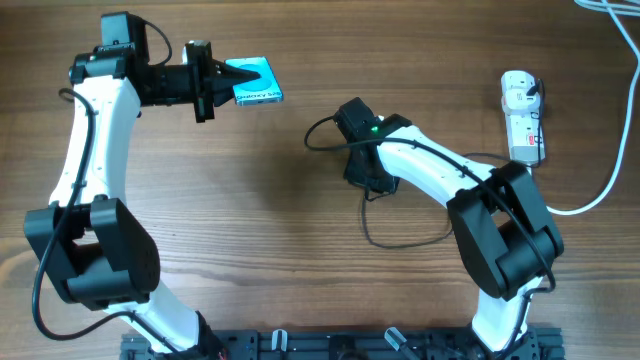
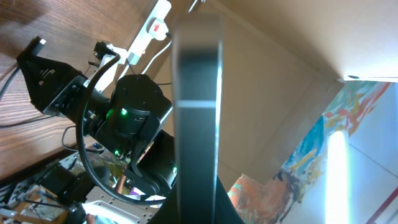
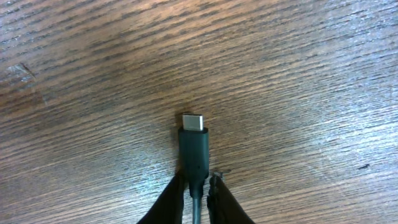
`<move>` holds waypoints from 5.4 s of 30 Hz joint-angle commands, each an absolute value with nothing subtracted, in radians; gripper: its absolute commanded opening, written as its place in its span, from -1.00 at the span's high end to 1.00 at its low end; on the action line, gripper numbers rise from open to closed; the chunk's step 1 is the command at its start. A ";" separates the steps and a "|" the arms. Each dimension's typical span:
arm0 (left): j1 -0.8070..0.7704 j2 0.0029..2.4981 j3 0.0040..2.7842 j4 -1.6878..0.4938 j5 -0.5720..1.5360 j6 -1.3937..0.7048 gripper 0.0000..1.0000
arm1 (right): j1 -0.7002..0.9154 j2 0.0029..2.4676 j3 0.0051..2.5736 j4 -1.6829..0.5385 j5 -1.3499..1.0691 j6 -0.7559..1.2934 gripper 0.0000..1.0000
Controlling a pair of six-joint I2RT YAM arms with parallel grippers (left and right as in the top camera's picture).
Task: Plug charger to phone and switch on socket
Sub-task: 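Grasp the USB-C plug with the right gripper, then lift the plug and bring it under the phone's bottom port, then push the USB-C plug up into the phone's bottom port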
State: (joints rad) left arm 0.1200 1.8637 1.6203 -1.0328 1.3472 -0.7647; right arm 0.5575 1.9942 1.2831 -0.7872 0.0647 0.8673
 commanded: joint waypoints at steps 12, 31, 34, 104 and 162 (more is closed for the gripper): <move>0.121 1.833 1.623 -1.034 1.367 -0.762 0.92 | 0.557 2.044 1.251 -0.791 0.044 0.862 0.91; 0.118 1.833 1.623 -0.843 1.289 -0.551 0.92 | 0.596 1.501 1.279 -0.986 -0.357 0.467 0.91; 0.089 1.833 1.623 -0.845 1.289 -0.461 0.92 | 0.664 1.475 1.279 -0.986 -0.358 0.467 0.91; -0.167 1.833 1.623 -1.059 1.111 0.018 0.92 | 0.740 1.434 1.279 -0.752 -0.311 0.707 0.91; -0.167 1.833 1.623 -1.082 1.132 -0.007 0.92 | 0.714 1.434 1.279 -0.719 -0.289 0.734 0.91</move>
